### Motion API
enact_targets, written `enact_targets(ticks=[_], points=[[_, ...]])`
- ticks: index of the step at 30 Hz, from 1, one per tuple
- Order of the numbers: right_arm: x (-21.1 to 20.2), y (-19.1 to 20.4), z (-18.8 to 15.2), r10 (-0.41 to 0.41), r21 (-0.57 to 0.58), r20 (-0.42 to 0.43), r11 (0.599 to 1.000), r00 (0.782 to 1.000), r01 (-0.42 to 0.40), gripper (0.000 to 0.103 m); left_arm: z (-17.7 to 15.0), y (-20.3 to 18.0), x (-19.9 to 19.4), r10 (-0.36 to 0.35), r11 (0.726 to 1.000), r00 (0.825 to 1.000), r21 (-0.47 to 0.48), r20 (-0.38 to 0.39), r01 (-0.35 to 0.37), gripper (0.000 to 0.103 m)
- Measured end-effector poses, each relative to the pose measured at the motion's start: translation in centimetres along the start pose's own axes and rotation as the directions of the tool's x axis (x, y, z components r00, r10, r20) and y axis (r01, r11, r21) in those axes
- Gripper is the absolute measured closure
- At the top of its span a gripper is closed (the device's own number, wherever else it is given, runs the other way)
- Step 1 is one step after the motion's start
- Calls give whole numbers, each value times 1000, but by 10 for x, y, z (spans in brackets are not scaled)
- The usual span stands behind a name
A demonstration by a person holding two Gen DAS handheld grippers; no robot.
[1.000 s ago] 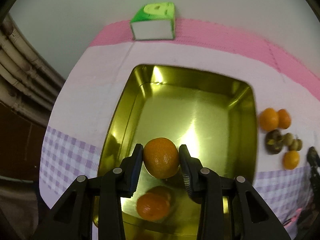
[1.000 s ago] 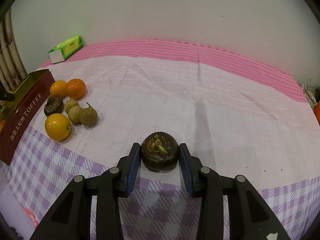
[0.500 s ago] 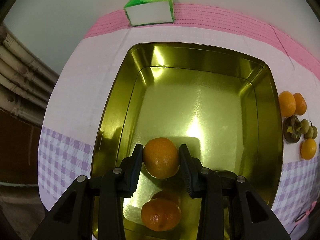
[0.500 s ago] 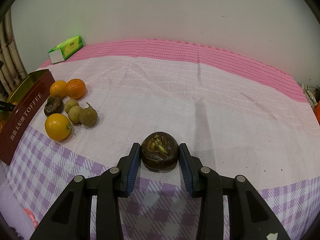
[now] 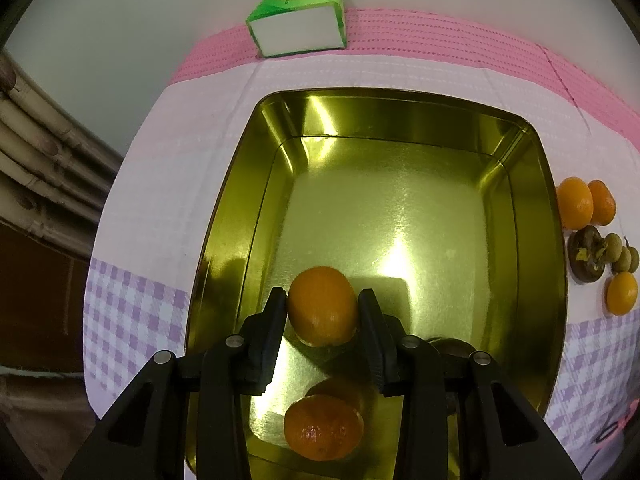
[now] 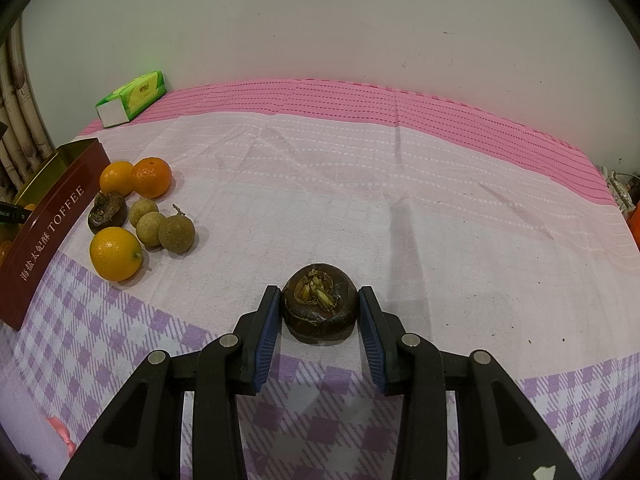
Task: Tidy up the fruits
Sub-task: 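Carry the orange into the tin tray with the left tool and release it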
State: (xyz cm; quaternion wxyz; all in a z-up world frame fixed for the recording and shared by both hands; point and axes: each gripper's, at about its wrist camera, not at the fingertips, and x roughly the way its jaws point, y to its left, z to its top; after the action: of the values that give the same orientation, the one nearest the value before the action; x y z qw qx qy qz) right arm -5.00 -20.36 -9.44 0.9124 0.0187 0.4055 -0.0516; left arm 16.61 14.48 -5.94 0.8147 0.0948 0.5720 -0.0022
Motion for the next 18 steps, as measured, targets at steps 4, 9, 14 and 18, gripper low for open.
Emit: enact_targets(ticks=[4,9,14,18], points=[[0,0,0,0,0,0,1000,1000,0,67,0,0,-7,4,1000,1000,2,11,-4,65],[0,0,0,0,0,0,1000,1000,0,67,-2,1,-17,10,1000,999,2,35,-10,64],[0,0,0,1,1,0,1000,1000,-1,67,-7,0,-30,37,999,996,0,77,-37,64],[0,0,0,1,-1,0,1000,1000,-1,67,-16,3,-43,47,999,993,-3,108,-47,63]])
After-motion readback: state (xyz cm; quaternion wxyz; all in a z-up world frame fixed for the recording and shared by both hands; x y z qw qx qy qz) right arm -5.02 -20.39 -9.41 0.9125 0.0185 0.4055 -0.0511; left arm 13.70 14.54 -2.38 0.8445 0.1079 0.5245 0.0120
